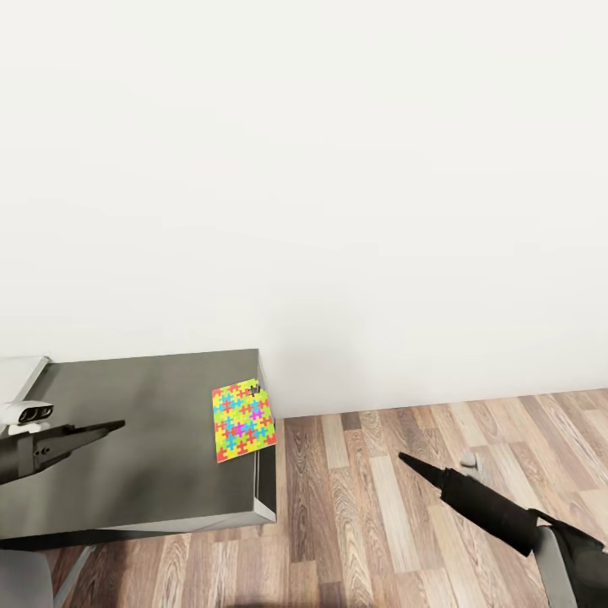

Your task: Put all the toys in the child's room - the three board games (two on the bed and one on the table), the two jigsaw puzzles on the table, and the tennis ball on the table - inside the toy box on the table in the child's room.

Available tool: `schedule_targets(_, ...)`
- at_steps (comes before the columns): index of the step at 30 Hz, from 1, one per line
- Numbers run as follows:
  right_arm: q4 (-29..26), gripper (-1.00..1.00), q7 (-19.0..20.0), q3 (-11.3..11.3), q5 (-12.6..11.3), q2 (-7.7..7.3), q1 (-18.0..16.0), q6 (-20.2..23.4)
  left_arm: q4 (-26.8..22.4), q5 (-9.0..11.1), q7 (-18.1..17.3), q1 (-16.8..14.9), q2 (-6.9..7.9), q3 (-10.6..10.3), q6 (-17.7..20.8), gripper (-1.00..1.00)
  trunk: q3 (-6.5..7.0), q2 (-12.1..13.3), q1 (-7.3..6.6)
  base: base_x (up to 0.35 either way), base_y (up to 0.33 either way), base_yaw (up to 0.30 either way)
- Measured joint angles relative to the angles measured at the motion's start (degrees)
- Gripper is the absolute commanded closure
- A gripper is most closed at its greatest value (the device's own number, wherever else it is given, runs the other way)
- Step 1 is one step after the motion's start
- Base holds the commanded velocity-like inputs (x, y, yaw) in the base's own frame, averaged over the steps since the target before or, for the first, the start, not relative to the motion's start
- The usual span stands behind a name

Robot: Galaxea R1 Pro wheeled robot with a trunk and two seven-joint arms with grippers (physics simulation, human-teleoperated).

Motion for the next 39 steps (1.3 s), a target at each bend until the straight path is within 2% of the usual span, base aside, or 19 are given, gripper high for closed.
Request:
schedule_targets(3,3.5,-1.0,-2.7,1.4,-0.2,0.5,-2.5,0.0,0.0,0.0,0.0,0.0,0.03,0.0,0.0,-1.0,0.0,0.0,0.0,0.0,0.0,0.0)
schedule_targets(4,6.6,-1.0,-3.9,2.1,-0.3,0.67,-4.2,-0.1,0.0,0.0,0.0,0.0,0.05,0.1,0.0,-1.0,0.0,0.0,0.01,0.0,0.0,0.0)
schedule_targets(9,15.4,-1.0,-5.2,3.0,0.0,0.69,-8.7,-1.0,0.0,0.0,0.0,0.0,0.02,0.2,-0.1,-1.0,0.0,0.0,0.0,0.0,0.0,0.0)
schedule_targets(13,21.2,-1.0,-5.8,3.3,0.3,0.33,-11.0,-4.1,0.0,0.0,0.0,0.0,0.0,0.4,0.0,-1.0,0.0,0.0,0.0,0.002,0.0,0.0)
schedule_targets(17,23.8,-1.0,-6.1,3.4,0.4,0.16,-11.8,-7.5,0.0,0.0,0.0,0.0,0.02,0.7,0.0,-1.0,0.0,0.0,-0.02,0.078,0.026,0.0)
schedule_targets(23,24.4,-1.0,-5.8,3.5,0.4,-0.03,-12.1,-10.5,0.1,0.0,0.0,0.0,0.0,0.9,0.0,-1.0,0.0,0.0,-0.01,0.098,0.037,0.0)
schedule_targets(39,24.2,-1.0,-5.6,3.5,-0.1,-0.25,-12.1,-11.2,0.1,0.0,0.0,0.0,-0.08,1.2,-0.1,-1.0,0.0,0.0,0.0,0.01,0.003,0.0)
